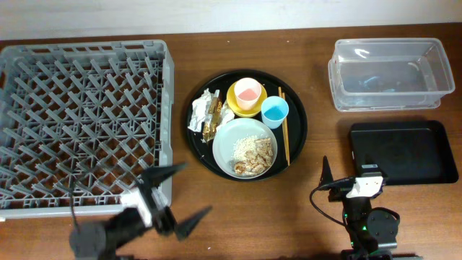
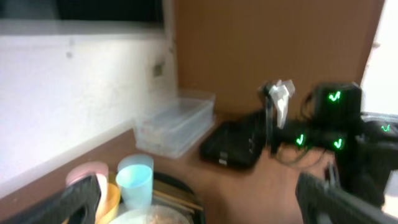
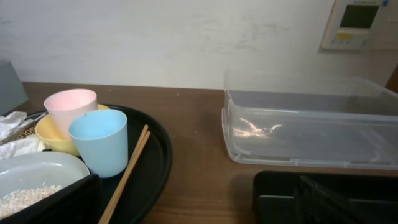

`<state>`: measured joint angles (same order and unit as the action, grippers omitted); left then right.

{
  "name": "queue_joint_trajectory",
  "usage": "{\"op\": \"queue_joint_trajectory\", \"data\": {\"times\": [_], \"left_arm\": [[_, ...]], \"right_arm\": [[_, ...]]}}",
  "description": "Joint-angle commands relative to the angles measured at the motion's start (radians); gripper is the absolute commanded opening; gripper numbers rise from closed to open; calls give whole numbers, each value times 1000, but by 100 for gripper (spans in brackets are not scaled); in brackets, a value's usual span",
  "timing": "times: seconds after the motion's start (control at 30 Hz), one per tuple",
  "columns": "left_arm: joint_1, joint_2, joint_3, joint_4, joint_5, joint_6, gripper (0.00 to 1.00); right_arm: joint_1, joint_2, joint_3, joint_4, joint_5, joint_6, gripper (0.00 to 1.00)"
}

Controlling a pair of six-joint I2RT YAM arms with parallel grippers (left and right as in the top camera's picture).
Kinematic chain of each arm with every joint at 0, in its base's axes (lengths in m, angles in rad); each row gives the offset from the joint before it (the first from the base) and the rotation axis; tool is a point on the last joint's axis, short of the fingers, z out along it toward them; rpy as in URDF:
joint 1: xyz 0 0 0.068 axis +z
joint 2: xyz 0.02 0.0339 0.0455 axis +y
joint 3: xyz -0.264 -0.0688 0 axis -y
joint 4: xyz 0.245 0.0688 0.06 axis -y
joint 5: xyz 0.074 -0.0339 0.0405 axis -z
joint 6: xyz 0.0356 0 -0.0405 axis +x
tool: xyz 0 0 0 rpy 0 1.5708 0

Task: Sort waste into correct bins and load items into the dishwasher rack
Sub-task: 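Move the left gripper over the tray to the light-blue cup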

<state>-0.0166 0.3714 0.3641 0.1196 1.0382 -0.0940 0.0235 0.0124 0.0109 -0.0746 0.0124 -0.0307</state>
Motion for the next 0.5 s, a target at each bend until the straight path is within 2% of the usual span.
{"op": "queue_joint_trajectory", "data": {"times": [0.0,0.03,0.07,0.1,0.13,0.2,0.27,0.3,0.33,0.37,0.43,0.47], "left_arm": [[0,229,237,-302,-425,221,100],[0,283,285,-356,-517,222,100],[0,343,319,-369,-529,219,100],[0,380,327,-360,-478,182,100],[0,405,327,-333,-364,126,100],[0,439,327,-288,-241,123,100],[-1,468,359,-348,-364,62,100],[-5,496,403,-431,-419,64,99],[-28,560,508,-593,-534,83,99],[-42,591,560,-666,-584,96,99],[-115,755,796,-981,-800,134,99],[-140,813,864,-1060,-828,141,99]], "right_arm": [[9,-6,-5,-5,19,-3,98],[9,-6,-5,-5,19,-3,98],[9,-6,-5,-6,19,-3,98],[9,-6,-5,-5,19,-3,98],[9,-6,-5,-5,19,-3,98],[9,-6,-5,-5,19,-3,98],[9,-6,-5,-5,19,-3,98],[9,-6,-5,-5,19,-3,98],[9,-6,-5,-5,19,-3,98],[9,-6,-5,-5,19,-3,99],[9,-6,-5,-5,19,-3,98],[9,-6,-5,-5,19,-3,98]]}}
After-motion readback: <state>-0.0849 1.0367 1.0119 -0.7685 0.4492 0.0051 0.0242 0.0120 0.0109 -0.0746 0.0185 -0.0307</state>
